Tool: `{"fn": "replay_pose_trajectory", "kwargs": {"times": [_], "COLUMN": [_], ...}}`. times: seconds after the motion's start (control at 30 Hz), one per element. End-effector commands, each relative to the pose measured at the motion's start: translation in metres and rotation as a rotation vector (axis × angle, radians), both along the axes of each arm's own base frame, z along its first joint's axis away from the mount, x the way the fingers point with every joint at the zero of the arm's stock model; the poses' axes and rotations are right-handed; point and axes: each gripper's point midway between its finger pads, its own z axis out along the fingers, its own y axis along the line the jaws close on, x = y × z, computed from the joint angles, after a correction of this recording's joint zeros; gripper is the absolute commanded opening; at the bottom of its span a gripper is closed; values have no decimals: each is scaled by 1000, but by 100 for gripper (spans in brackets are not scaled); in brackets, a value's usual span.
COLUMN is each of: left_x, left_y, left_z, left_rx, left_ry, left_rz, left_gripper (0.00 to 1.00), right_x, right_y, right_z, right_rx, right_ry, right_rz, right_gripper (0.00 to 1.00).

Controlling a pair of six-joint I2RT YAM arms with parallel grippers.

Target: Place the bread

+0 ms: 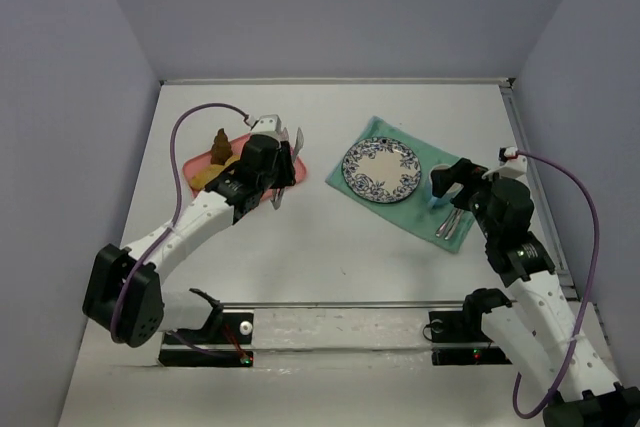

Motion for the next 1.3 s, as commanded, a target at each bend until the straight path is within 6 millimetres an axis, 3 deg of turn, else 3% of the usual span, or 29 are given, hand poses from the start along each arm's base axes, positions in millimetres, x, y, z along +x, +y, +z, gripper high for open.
{"fn": "replay_pose_trajectory", "kwargs": {"times": [0.0, 0.07, 0.23, 0.3, 0.43, 0.7, 0.9, 1.03, 1.13, 1.27], "left_x": [-17, -22, -17, -15, -10, 0, 9, 10, 10, 9], "left_y": [13, 20, 34, 36, 42, 38, 34, 36, 36, 36], "left_z": [11, 1, -1, -1, -7, -48, -56, -61, -58, -38], "left_rx": [-67, -32, 15, 31, 90, 174, 209, 234, 226, 194], "left_ry": [-21, 5, -3, -2, 10, 118, 136, 152, 149, 108], "left_rz": [74, 94, 170, 178, 202, 210, 200, 212, 215, 216], "left_gripper": [52, 54, 54, 60, 61, 62, 62, 54, 40, 30], "right_x": [4, 3, 0, -1, 0, 4, 4, 2, 1, 0], "right_y": [13, 14, 12, 10, 10, 11, 11, 9, 7, 8], "right_z": [21, 21, 22, 23, 23, 19, 17, 20, 21, 23], "right_rx": [40, 40, 38, 34, 33, 32, 30, 31, 31, 35], "right_ry": [-88, -89, -103, -110, -107, -86, -84, -98, -104, -110], "right_rz": [61, 69, 67, 58, 54, 56, 55, 47, 40, 44], "right_gripper": [100, 99, 99, 99, 99, 99, 100, 100, 100, 100]}}
